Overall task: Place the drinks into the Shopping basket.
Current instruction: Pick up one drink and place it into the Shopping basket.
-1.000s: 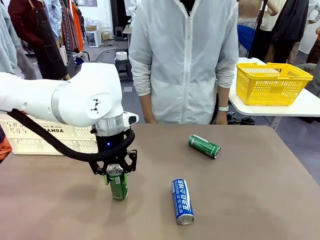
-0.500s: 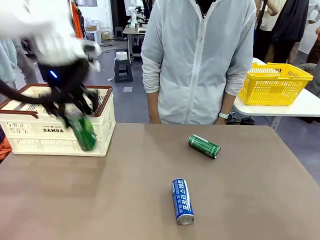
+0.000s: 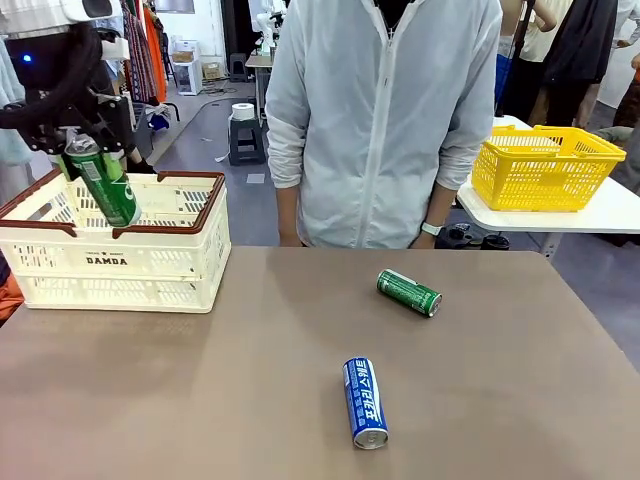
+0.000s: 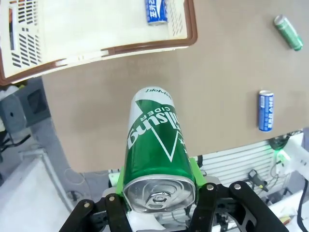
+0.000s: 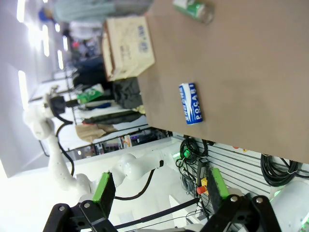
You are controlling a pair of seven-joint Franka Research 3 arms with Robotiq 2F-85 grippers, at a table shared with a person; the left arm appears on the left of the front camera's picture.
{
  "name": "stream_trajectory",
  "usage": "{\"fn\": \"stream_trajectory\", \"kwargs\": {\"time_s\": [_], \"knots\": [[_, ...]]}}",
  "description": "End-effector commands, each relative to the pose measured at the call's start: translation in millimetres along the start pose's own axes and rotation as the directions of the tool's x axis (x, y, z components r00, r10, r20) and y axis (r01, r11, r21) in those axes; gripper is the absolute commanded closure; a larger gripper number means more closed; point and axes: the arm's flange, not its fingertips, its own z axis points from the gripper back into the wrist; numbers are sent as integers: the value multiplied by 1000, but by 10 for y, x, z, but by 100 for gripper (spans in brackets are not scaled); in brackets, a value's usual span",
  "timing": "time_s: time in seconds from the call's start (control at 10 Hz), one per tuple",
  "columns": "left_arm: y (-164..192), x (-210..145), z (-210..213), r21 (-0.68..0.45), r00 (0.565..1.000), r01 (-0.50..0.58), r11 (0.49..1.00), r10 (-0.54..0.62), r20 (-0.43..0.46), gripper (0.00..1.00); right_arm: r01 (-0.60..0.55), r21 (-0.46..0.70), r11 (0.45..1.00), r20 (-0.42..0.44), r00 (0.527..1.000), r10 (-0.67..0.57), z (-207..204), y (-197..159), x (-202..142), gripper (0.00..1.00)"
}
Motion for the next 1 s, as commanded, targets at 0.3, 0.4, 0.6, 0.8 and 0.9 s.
{"fn": "stream_trajectory", "kwargs": {"time_s": [0.3, 0.4, 0.6, 0.8, 0.9], "knots": [[-46, -9, 5, 9, 1000, 24, 1000, -24, -15, 100, 7, 22, 1000, 8, 1000, -8, 21, 63, 14, 0], [-47, 5, -52, 3, 1000, 12, 1000, -12, -15, 100, 7, 22, 1000, 8, 1000, -8, 21, 63, 14, 0], [202, 781, -63, -67, 999, 3, 998, -7, -50, 100, 7, 22, 1000, 8, 1000, -8, 21, 63, 14, 0], [430, 1329, -304, -47, 995, -96, 994, 95, -24, 100, 7, 22, 1000, 8, 1000, -8, 21, 63, 14, 0], [553, 1538, -466, -35, 993, -114, 993, 114, -25, 100, 7, 22, 1000, 8, 1000, -8, 21, 63, 14, 0]]}}
